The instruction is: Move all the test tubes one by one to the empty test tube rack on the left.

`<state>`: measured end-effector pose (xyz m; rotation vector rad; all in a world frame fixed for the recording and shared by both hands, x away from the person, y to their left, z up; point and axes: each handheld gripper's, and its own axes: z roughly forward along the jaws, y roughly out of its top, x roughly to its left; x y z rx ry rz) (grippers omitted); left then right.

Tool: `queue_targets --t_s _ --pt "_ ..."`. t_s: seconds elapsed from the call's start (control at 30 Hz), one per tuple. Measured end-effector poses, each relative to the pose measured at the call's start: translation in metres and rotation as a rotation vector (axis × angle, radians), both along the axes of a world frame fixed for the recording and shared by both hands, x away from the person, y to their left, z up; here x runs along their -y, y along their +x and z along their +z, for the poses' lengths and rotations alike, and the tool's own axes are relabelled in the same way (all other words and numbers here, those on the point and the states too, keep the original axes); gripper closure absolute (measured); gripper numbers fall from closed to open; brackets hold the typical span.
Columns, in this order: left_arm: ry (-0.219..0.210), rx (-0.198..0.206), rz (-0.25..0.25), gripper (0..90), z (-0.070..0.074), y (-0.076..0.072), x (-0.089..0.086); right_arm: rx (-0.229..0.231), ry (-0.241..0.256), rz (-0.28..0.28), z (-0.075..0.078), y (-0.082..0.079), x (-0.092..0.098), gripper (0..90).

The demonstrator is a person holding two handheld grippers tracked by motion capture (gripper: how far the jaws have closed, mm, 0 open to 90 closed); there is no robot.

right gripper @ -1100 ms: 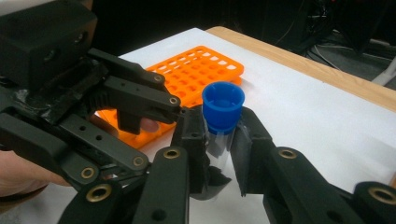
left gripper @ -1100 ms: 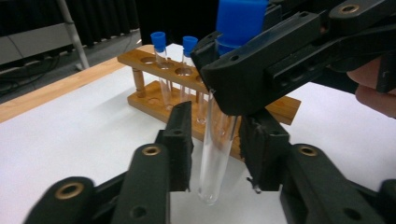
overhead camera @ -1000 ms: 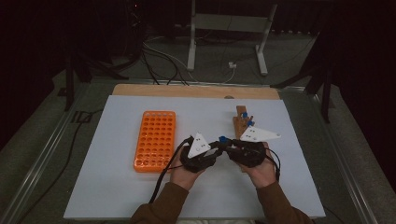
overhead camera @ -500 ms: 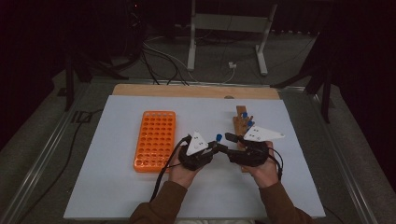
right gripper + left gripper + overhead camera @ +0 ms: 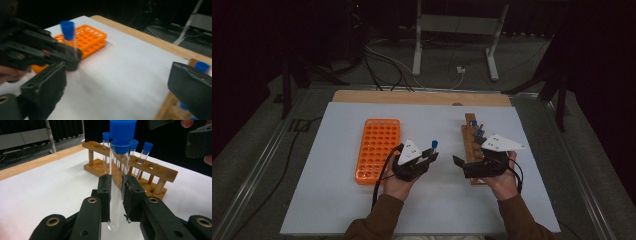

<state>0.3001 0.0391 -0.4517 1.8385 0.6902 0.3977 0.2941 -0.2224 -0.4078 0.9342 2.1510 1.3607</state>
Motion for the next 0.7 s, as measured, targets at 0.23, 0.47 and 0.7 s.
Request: queue_targets --t_s 0.23,0.47,0.7 --pt "-0.011 0.008 0.026 78.3 0.002 -0.003 -0.014 0.017 0.01 -0.059 0.0 0.0 0.016 0.0" --pt "-0.028 0.018 0.073 78.2 0.002 -0.006 -0.036 0.023 0.018 -0.115 -0.003 -0.001 0.037 0.0" --pt "-0.037 0.027 0.109 78.2 0.002 -0.009 -0.055 0.016 0.039 -0.158 -0.009 -0.004 0.057 0.0"
